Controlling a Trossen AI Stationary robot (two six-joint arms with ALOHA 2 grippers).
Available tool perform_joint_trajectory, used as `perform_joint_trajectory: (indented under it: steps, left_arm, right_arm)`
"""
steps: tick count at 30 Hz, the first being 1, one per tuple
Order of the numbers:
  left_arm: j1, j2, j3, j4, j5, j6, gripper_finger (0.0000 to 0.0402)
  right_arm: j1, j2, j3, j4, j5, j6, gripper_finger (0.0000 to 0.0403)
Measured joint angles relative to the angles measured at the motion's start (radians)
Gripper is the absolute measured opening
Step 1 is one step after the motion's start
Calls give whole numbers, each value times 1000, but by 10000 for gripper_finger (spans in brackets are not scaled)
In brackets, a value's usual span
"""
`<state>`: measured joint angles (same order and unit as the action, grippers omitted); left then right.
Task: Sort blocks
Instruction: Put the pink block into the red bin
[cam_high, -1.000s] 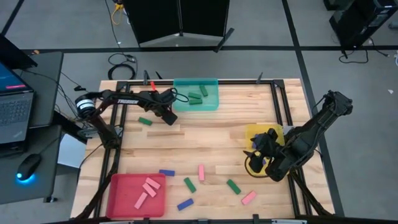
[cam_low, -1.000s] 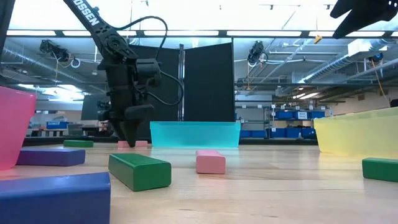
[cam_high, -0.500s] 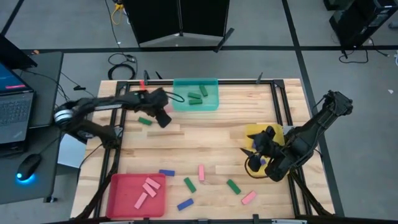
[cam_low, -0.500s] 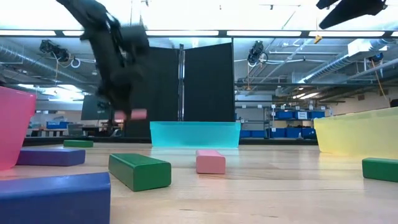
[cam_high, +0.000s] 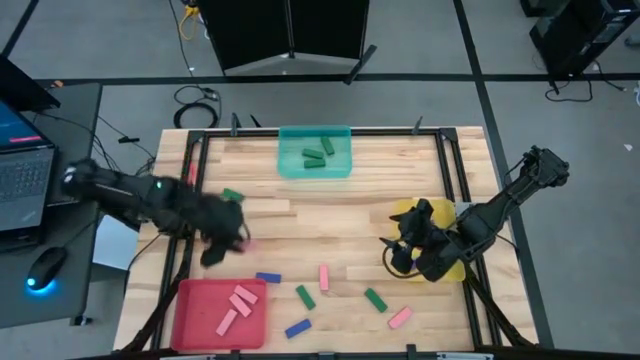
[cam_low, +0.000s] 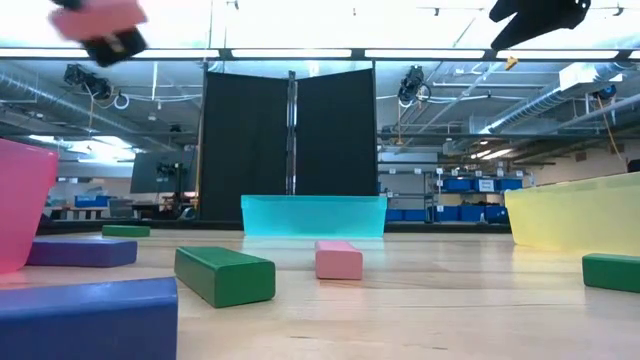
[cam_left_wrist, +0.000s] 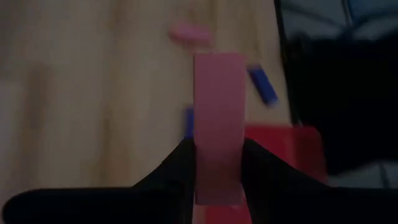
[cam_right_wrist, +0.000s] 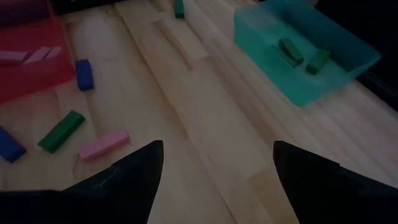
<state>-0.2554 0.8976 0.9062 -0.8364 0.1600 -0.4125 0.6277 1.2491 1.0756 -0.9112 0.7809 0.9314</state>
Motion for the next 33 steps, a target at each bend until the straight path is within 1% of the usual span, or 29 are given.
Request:
perform_joint_trajectory:
  steps: [3,6,9,12,16,21,26,27,28,31,33]
  left_arm:
    - [-175,55,0,12,-20,-143,101]
    - [-314,125,0,33,-16,-275,101]
    - [-418,200,0,55,17,-415,101]
    - [-506,277,0,129,49,-540,101]
    - [-586,388,0,217,90,-671,101]
    - [-641,509,0,289,149,-757,101]
    - [-677,573,0,293,143,-825,102]
    - [-686,578,0,293,139,-829,114]
    - [-696,580,0,295,138,-833,135]
    - [-720,572,0,304,116,-843,223]
    - [-737,556,8,308,58,-843,275]
  right_arm:
    - [-5,0,0,1,-43,0,315]
    - [-6,0,0,2,-77,0,314]
    - [-6,0,0,2,-114,-9,312]
    - [-6,0,0,5,-153,-18,311]
    - [-6,0,0,13,-179,-25,313]
    - [-6,1,0,75,-188,-87,316]
    - [-6,18,0,185,-207,-176,317]
    - [-7,31,0,213,-208,-195,317]
    - [-10,48,0,245,-219,-213,317]
    - [-28,122,0,361,-234,-269,320]
    - [-49,186,0,470,-254,-318,324]
